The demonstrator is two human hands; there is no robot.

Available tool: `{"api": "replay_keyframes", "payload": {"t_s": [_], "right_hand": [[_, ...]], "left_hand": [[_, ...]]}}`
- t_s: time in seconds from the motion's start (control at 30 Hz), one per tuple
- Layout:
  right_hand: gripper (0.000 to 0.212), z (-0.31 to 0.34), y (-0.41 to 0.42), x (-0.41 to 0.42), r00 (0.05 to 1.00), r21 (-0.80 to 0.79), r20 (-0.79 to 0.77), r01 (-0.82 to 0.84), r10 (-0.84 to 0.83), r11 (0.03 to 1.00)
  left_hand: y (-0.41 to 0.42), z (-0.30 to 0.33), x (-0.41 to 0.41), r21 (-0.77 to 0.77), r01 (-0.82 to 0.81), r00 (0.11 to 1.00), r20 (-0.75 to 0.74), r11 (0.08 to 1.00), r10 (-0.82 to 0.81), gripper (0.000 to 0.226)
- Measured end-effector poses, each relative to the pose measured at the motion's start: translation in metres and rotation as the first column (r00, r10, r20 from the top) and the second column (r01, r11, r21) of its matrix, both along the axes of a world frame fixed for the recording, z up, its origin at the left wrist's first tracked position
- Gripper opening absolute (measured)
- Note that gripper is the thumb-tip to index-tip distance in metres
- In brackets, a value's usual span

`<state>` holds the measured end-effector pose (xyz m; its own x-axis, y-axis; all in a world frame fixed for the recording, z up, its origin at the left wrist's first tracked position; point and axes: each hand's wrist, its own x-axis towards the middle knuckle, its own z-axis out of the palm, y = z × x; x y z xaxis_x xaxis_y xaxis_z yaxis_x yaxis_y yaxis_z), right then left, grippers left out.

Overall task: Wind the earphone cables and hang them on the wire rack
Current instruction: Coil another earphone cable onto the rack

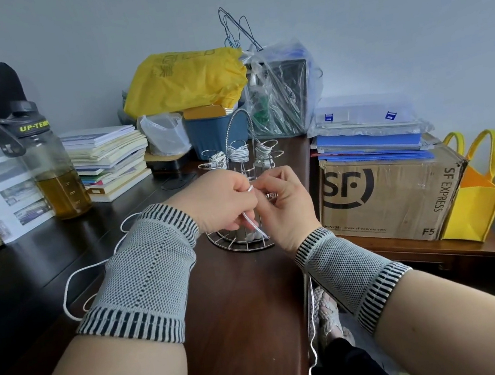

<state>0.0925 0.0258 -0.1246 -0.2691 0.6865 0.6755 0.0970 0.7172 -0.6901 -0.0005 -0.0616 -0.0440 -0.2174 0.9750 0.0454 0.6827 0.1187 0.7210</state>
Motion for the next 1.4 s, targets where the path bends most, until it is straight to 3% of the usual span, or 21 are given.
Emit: {"api": "replay_keyframes", "payload": {"t_s": [0.13, 0.3, 0.37, 0.47, 0.6, 0.8, 1.4], "right_hand": [[0.022, 0.013, -0.001, -0.001, 0.999, -0.205, -0.049, -0.029, 0.020, 0.978], [0.024, 0.016, 0.005, -0.006, 0.994, -0.377, -0.101, -0.076, 0.040, 0.923], [0.025, 0.018, 0.004, -0.007, 0.995, -0.377, -0.096, -0.069, 0.036, 0.924], [0.027, 0.022, 0.001, -0.006, 0.997, -0.371, -0.077, -0.040, 0.012, 0.928], [0.036, 0.028, 0.003, -0.006, 0.997, -0.418, -0.065, 0.006, -0.036, 0.908], [0.040, 0.033, 0.013, -0.010, 0.991, -0.482, -0.026, 0.104, -0.132, 0.870], [0.040, 0.034, 0.019, -0.008, 0.986, -0.512, 0.002, 0.143, -0.165, 0.847]], "left_hand": [[-0.001, 0.000, -0.004, 0.154, -0.084, 0.920, 0.392, 0.985, 0.017, 0.020], [0.009, -0.011, -0.015, 0.292, -0.238, 0.866, 0.496, 0.926, 0.066, 0.020], [0.014, -0.015, -0.017, 0.338, -0.270, 0.893, 0.439, 0.901, 0.103, 0.022], [0.019, -0.017, -0.018, 0.429, -0.336, 0.938, 0.238, 0.839, 0.254, 0.026], [0.021, -0.022, -0.021, 0.497, -0.416, 0.899, 0.100, 0.762, 0.426, 0.040], [0.026, -0.025, -0.008, 0.485, -0.407, 0.844, -0.125, 0.774, 0.521, 0.047], [0.026, -0.028, -0.002, 0.370, -0.395, 0.864, -0.162, 0.841, 0.477, 0.040]]}}
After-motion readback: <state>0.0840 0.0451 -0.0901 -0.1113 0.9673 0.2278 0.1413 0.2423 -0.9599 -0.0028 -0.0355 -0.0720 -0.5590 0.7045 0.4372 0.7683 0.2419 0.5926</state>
